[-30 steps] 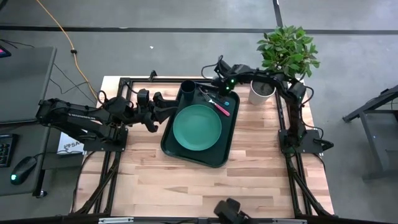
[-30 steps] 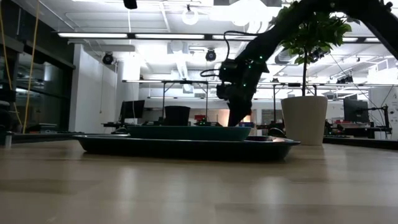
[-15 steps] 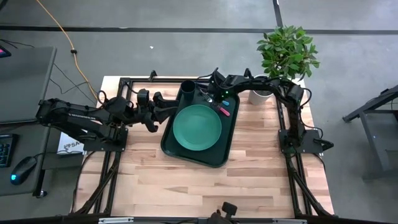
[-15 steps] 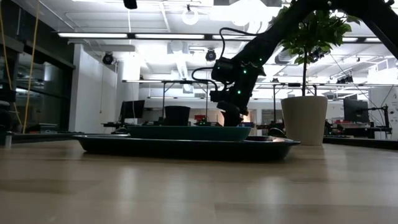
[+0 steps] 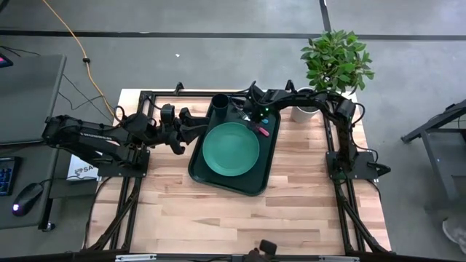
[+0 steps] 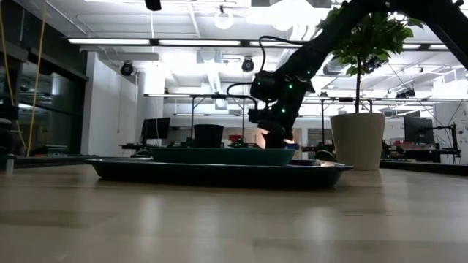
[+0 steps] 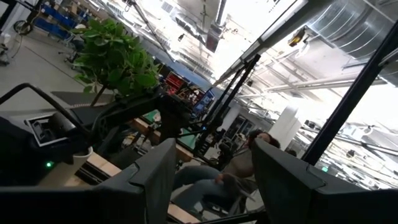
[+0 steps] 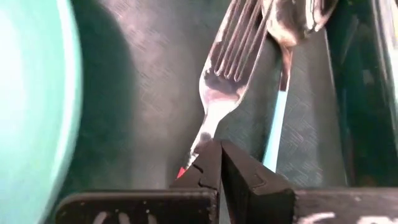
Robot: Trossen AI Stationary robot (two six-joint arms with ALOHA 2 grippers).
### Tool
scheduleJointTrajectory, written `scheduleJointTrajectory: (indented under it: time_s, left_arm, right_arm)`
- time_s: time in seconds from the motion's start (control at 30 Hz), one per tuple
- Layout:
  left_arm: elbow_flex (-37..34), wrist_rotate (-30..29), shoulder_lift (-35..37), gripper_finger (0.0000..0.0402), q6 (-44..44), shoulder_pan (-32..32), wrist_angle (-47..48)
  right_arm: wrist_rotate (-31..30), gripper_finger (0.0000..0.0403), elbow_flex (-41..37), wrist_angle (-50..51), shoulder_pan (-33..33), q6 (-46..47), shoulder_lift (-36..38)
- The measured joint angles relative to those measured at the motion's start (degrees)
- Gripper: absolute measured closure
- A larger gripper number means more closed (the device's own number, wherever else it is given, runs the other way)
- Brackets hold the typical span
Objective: Pick and place plate/cup/fork/spoon on tray
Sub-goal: Put the pink fork on the black serving tray to the bottom of the blue spoon
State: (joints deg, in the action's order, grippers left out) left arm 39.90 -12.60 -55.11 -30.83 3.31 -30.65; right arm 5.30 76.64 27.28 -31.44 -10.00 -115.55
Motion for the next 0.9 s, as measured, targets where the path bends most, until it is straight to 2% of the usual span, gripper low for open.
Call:
scheduleJointTrajectory:
  time_s: [0.47, 0.6, 0.73, 0.9]
  left_arm:
    - [0.0, 0.0, 0.0, 0.0206, 1.03, 0.0, 0.0]
    - [0.0, 0.0, 0.0, 0.0206, 1.03, 0.0, 0.0]
    - [0.0, 0.0, 0.0, 0.0206, 1.03, 0.0, 0.0]
    - [0.0, 0.0, -0.01, 0.0206, 1.03, 0.0, 0.0]
  right_arm:
    - [5.72, 0.0403, 0.0, -2.78, 0.28, -0.69, 0.0]
    - [7.63, 0.0403, 0.06, -2.78, 0.37, -3.6, 0.0]
    - [5.03, 0.0403, 1.24, -2.78, 0.03, -3.73, 0.0]
    - [4.57, 0.0403, 4.34, -2.84, -2.04, -3.22, 0.0]
